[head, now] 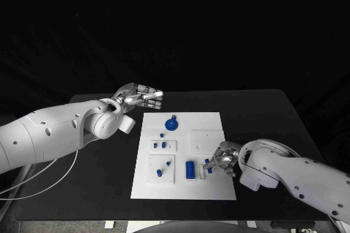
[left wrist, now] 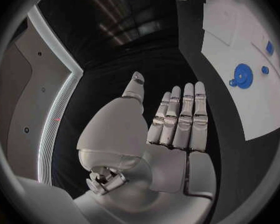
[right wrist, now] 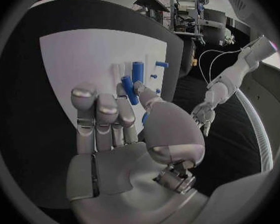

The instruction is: Assemble the parts on the task board

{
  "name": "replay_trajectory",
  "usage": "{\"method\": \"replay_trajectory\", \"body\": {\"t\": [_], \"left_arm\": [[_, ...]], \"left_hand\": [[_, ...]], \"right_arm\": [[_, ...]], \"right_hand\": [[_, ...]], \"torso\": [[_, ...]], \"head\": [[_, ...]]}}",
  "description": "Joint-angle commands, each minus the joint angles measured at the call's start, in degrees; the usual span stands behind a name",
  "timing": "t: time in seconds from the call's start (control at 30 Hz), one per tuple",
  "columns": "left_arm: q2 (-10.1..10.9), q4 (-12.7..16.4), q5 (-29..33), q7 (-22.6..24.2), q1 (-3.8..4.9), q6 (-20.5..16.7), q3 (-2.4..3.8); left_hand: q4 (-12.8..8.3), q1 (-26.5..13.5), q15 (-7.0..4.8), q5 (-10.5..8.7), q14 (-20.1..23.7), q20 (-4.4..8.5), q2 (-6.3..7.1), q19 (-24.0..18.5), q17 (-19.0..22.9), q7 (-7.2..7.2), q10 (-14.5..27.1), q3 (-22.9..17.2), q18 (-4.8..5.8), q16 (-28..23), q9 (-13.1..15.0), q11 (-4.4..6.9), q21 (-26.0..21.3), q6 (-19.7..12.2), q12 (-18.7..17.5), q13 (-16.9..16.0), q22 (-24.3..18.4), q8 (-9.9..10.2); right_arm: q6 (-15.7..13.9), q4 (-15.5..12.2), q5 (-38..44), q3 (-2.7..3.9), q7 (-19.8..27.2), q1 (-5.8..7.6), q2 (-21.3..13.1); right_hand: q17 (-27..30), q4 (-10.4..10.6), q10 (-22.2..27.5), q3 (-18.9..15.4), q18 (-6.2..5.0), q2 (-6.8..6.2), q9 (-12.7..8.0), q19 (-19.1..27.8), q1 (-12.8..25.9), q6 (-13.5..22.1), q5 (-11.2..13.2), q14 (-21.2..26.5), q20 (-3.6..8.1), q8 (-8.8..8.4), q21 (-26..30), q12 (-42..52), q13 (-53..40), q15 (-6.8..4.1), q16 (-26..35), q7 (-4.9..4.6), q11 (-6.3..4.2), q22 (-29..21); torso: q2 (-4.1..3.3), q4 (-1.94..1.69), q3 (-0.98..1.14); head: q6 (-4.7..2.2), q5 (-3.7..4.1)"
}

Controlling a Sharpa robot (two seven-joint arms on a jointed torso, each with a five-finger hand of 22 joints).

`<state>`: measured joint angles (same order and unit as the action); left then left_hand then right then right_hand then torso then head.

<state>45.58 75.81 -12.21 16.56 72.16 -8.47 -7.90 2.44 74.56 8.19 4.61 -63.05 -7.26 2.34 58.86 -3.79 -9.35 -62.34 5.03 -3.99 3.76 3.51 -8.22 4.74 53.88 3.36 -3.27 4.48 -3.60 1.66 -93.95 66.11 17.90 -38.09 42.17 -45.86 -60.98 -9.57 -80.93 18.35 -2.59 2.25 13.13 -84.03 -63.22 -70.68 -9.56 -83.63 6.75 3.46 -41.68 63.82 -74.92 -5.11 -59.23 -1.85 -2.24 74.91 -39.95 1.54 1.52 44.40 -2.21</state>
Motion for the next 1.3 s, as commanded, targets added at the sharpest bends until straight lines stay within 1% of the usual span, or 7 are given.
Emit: {"method": "replay_trajectory", "body": {"t": [0.03, 0.13, 0.27, 0.43, 0.57, 1.13, 1.3], "left_arm": [[-0.2, 0.1, -0.1, 0.4, 0.02, 1.0, 0.04], [-0.3, 0.1, -0.1, 0.4, 0.02, 1.0, 0.04], [-0.3, 0.1, -0.1, 0.3, 0.02, 1.1, 0.04], [-0.4, 0.0, -0.1, 0.3, 0.03, 1.2, 0.04], [-0.4, 0.0, -0.1, 0.3, 0.03, 1.3, 0.04], [-0.2, 0.3, -0.1, 0.2, 0.04, 1.3, 0.04], [-0.1, 0.3, -0.1, 0.2, 0.04, 1.5, 0.04]], "left_hand": [[0.1, -0.2, 0.06, -0.32, 0.4, -0.23, -0.63, -0.2, -0.1, 0.13, 0.2, 0.3, 0.07, -0.2, -0.1, -0.03, -0.2, -0.5, 0.2, -0.1, 0.0, 0.1], [0.1, -0.2, 0.06, -0.32, 0.4, -0.23, -0.64, -0.2, 0.0, 0.13, 0.3, 0.3, 0.07, -0.2, -0.1, -0.03, -0.2, -0.5, 0.2, -0.1, 0.0, 0.1], [0.1, -0.2, 0.06, -0.32, 0.4, -0.23, -0.64, -0.2, 0.0, 0.13, 0.3, 0.3, 0.07, -0.2, -0.1, -0.03, -0.2, -0.5, 0.2, -0.1, 0.0, 0.1], [0.1, -0.3, 0.06, -0.39, 0.4, -0.24, -0.68, -0.2, -0.1, 0.11, 0.3, 0.4, 0.07, -0.2, -0.1, -0.03, -0.2, -0.6, 0.2, -0.1, 0.0, 0.1], [0.1, -0.3, 0.06, -0.39, 0.4, -0.24, -0.68, -0.2, -0.1, 0.11, 0.3, 0.4, 0.07, -0.2, -0.1, -0.03, -0.2, -0.6, 0.2, -0.1, 0.0, 0.1], [0.3, -0.5, 0.06, -0.56, 0.4, -0.24, -0.71, -0.2, -0.1, 0.1, 0.3, 0.5, 0.07, -0.2, -0.1, -0.05, -0.2, -0.6, 0.2, -0.1, 0.0, 0.1], [0.6, -0.8, 0.07, -1.01, 0.4, -0.25, -0.72, -0.2, -0.1, 0.1, 0.3, 0.5, 0.07, -0.2, -0.1, -0.05, -0.2, -0.6, 0.2, -0.1, 0.0, 0.1]], "right_arm": [[1.8, 0.8, 1.2, -0.24, -1.1, -0.06, 1.1], [2.2, 1.8, 2.3, -0.42, -1.3, -0.07, 1.9], [2.7, 2.9, 2.9, -0.68, -1.7, -0.08, 2.6], [2.9, 3.7, 3.3, -1.14, -1.8, -0.09, 3.4], [3.1, 4.1, 3.6, -1.31, -1.8, -0.1, 3.8], [3.7, 5.4, 3.9, -2.03, -1.4, -0.19, 4.9], [3.8, 5.4, 3.9, -2.21, -1.2, -0.2, 5.0]], "right_hand": [[0.1, -4.2, -0.2, 4.0, -0.73, 0.64, 0.1, -3.0, -0.7, -0.7, -0.2, 0.0, 0.03, 0.25, 0.4, -0.4, -2.8, -0.47, 0.4, 0.09, -0.46, 4.5], [0.2, -4.2, -0.3, 3.8, -0.69, 0.63, 0.1, -3.0, -0.7, -0.9, -0.3, 0.0, 0.06, 0.25, 0.5, -0.4, -2.8, -0.49, 0.4, 0.15, -0.5, 4.5], [0.2, -4.1, -0.3, 3.6, -0.63, 0.62, 0.1, -3.0, -0.6, -1.1, -0.4, 0.0, 0.12, 0.24, 0.5, -0.4, -2.8, -0.55, 0.5, 0.24, -0.6, 4.5], [0.3, -4.0, -0.3, 3.5, -0.59, 0.63, 0.0, -3.0, -0.4, -1.3, -0.4, 0.0, 0.18, 0.24, 0.7, -0.5, -2.8, -0.6, 0.6, 0.33, -0.68, 4.4], [0.3, -3.8, -0.3, 3.3, -0.55, 0.61, 0.0, -3.0, -0.3, -1.5, -0.4, 0.0, 0.22, 0.24, 0.7, -0.5, -2.8, -0.64, 0.6, 0.42, -0.74, 4.4], [0.3, -3.7, -0.4, 3.2, -0.49, 0.64, 0.0, -3.0, -0.3, -1.6, -0.4, 0.0, 0.27, 0.24, 0.7, -0.6, -2.8, -0.69, 0.6, 0.48, -0.82, 4.4], [0.3, -3.7, -0.4, 3.2, -0.49, 0.64, 0.0, -3.0, -0.3, -1.6, -0.4, 0.0, 0.27, 0.24, 0.7, -0.6, -2.8, -0.69, 0.6, 0.48, -0.82, 4.4]], "torso": [[-0.06, -0.03, 0.12], [-0.04, -0.08, 0.14], [-0.02, 0.05, 0.08], [-0.01, 0.13, 0.14], [0.0, 0.01, 0.15], [0.0, 0.02, 0.11], [0.0, 0.14, 0.09]], "head": [[-0.09, 0.14], [-0.01, 0.14], [0.11, -0.07], [0.13, -0.17], [0.21, -0.22], [0.48, -0.56], [0.4, -0.58]]}}
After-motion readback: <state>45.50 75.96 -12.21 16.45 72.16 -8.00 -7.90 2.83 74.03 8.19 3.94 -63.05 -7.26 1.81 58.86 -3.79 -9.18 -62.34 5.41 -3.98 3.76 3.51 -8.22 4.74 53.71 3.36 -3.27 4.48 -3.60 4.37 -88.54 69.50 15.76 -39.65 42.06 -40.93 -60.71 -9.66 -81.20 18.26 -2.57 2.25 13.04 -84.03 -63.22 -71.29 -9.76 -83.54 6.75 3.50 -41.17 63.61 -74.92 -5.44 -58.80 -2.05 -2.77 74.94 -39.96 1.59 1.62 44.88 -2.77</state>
